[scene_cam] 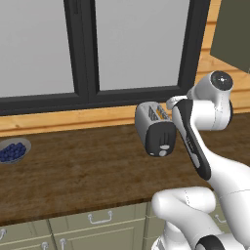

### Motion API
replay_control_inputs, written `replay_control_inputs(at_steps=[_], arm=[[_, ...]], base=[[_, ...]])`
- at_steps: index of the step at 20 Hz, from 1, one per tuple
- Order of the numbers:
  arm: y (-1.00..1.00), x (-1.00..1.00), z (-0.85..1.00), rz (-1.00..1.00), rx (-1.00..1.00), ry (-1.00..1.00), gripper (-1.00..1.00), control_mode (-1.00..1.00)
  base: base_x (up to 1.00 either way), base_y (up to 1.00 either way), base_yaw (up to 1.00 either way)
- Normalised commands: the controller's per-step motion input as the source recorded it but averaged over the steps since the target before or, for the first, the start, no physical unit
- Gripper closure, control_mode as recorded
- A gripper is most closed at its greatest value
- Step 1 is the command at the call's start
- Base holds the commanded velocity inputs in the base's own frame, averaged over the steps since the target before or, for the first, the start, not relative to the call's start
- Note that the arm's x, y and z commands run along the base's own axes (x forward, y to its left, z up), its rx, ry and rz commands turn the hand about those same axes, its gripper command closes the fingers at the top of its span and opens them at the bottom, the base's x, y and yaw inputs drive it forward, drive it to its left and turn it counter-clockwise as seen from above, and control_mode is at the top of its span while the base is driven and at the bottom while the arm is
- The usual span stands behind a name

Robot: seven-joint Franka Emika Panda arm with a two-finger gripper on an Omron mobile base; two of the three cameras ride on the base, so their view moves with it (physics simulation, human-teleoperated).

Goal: Start the toaster. Once the lever pops up, take the bread to the plate on the dining counter.

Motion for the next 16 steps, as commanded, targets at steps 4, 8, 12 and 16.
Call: replay_control_inputs(at_steps=[4, 8, 12, 16], arm=[[0.00, 0.00, 0.00, 0.00, 0.00, 0.00, -1.00, -1.00], [0.00, 0.00, 0.00, 0.00, 0.00, 0.00, -1.00, -1.00], [0.00, 0.00, 0.00, 0.00, 0.00, 0.00, -1.00, -1.00], [0.00, 0.00, 0.00, 0.00, 0.00, 0.00, -1.00, -1.00]], base=[[0.00, 0.00, 0.00], [0.00, 0.00, 0.00], [0.00, 0.00, 0.00], [0.00, 0.00, 0.00]])
